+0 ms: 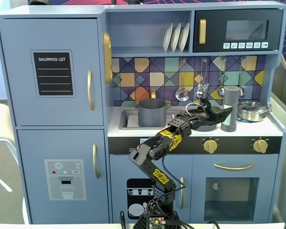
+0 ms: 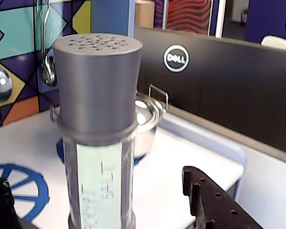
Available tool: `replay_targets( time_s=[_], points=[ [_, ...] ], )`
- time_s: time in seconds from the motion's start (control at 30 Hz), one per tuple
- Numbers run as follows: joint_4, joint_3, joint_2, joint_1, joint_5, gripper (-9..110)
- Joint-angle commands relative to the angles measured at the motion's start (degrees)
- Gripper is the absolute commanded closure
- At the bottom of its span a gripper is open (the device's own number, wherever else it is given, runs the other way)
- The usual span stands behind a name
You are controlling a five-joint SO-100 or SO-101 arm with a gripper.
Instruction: Put salt in the gray recipient
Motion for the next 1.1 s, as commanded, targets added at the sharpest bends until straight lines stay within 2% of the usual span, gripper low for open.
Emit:
replay_targets(
  time_s=[0.0, 0.37, 1.07],
  points=[
    [-6.9, -0.9, -4.0, -1.1, -0.4, 49],
    [-15.5, -8.1, -18.4, -2.5, 0.1, 49],
    [-17.5, -28.8, -35.9, -3.5, -1.9, 55]
  ],
)
